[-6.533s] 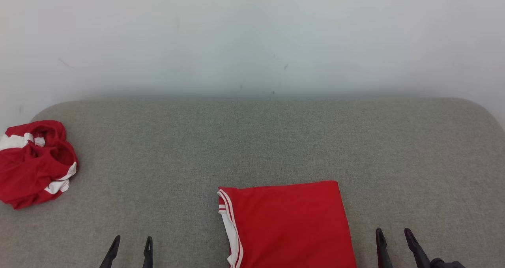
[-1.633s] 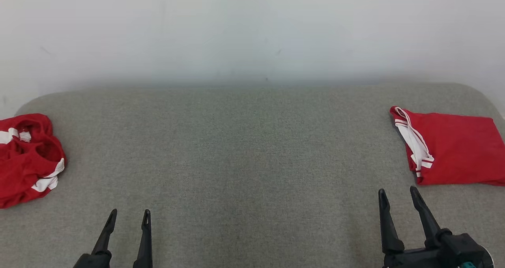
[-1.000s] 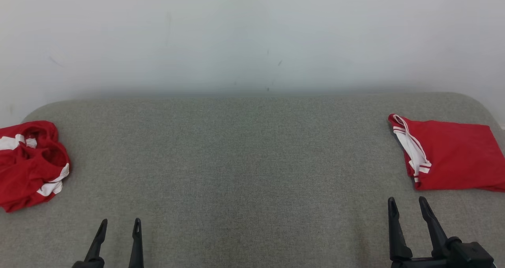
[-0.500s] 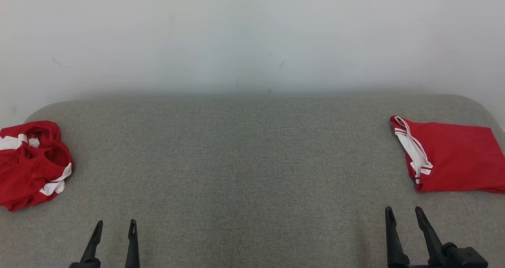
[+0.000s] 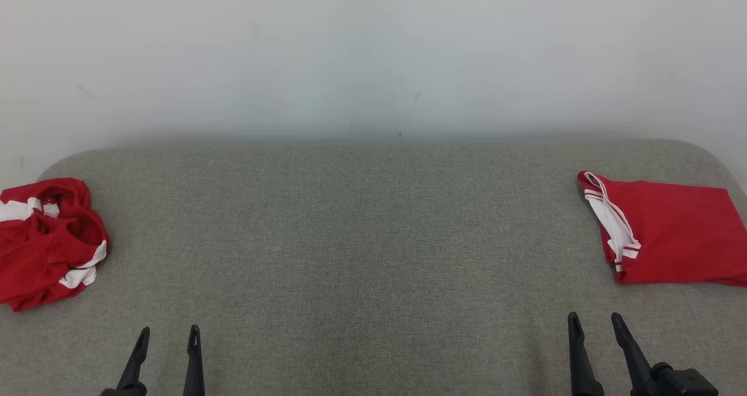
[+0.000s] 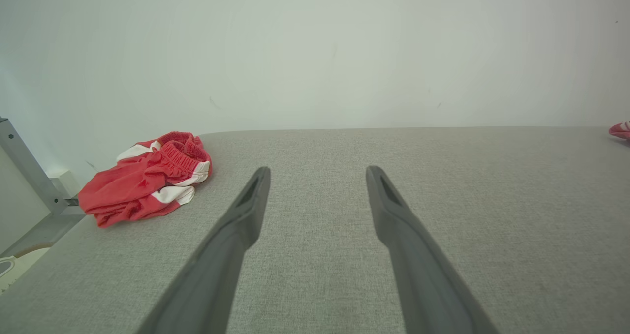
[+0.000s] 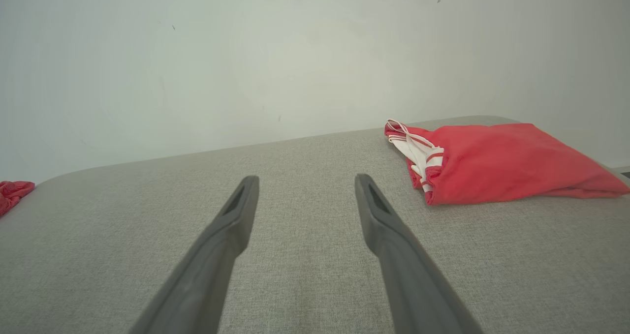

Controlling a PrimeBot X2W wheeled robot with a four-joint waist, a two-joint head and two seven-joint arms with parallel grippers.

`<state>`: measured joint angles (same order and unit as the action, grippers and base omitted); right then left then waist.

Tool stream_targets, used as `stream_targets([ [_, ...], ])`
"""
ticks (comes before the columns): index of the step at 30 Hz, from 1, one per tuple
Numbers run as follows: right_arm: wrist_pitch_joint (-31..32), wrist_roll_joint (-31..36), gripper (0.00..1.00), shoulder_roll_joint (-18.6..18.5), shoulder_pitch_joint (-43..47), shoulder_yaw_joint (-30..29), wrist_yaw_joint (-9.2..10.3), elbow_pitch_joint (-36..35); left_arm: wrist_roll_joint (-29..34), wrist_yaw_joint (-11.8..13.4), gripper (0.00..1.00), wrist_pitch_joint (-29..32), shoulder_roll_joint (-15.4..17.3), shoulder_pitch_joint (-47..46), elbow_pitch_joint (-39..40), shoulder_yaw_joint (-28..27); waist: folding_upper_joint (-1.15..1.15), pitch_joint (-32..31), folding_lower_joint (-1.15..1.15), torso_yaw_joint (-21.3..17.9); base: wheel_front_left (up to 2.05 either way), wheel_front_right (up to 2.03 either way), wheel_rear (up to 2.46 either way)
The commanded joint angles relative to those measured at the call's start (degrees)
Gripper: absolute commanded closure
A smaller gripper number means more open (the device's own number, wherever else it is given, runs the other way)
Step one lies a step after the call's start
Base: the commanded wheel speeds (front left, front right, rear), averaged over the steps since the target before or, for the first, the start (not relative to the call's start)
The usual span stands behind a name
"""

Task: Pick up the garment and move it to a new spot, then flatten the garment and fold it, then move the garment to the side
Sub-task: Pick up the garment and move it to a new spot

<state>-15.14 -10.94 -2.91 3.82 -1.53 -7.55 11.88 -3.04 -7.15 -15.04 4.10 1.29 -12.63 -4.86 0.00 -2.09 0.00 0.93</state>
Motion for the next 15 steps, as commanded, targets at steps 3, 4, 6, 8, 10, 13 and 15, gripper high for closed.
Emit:
stream_targets([
  [3, -0.1, -0.3, 0.00, 0.0, 0.6, -0.1, 0.13, 0.3, -0.2, -0.3, 0.00, -0.1, -0.2, 1.1, -0.2, -0.4, 0.00, 0.0, 0.00, -0.1, 0.00, 0.00, 0.00],
  [4, -0.1, -0.4, 0.00, 0.0, 0.6, -0.1, 0.13, 0.5, -0.1, -0.3, 0.00, -0.1, -0.2, 1.2, -0.3, -0.4, 0.00, -0.1, 0.00, -0.1, 0.00, 0.00, 0.00],
  [6, -0.1, -0.4, 0.00, 0.0, 0.5, 0.0, 0.13, 0.6, -0.1, -0.4, 0.00, -0.1, -0.2, 1.2, -0.3, -0.5, 0.00, -0.1, 0.00, -0.2, 0.00, 0.00, 0.00],
  [8, -0.1, -0.3, 0.00, 0.0, 0.5, 0.0, 0.13, 0.8, -0.2, -0.4, 0.00, -0.1, -0.2, 1.0, -0.4, -0.5, 0.00, -0.2, 0.00, -0.2, 0.00, 0.00, 0.00],
  [10, -0.1, -0.4, 0.00, 0.0, 0.5, 0.0, 0.13, 0.9, -0.2, -0.4, 0.00, -0.1, -0.2, 0.8, -0.4, -0.5, 0.00, -0.2, 0.00, -0.2, 0.00, 0.00, 0.00],
  [13, -0.1, -0.5, 0.00, 0.0, 0.7, 0.0, 0.13, 1.0, -0.2, -0.2, 0.00, -0.1, -0.1, 0.8, -0.4, -0.4, 0.00, -0.2, 0.00, -0.2, 0.00, 0.00, 0.00],
  [15, -0.1, -0.6, 0.00, 0.0, 0.8, 0.1, 0.13, 1.1, -0.1, -0.2, 0.00, -0.1, 0.0, 0.8, -0.5, -0.4, 0.00, -0.2, 0.00, -0.1, 0.00, 0.00, 0.00],
])
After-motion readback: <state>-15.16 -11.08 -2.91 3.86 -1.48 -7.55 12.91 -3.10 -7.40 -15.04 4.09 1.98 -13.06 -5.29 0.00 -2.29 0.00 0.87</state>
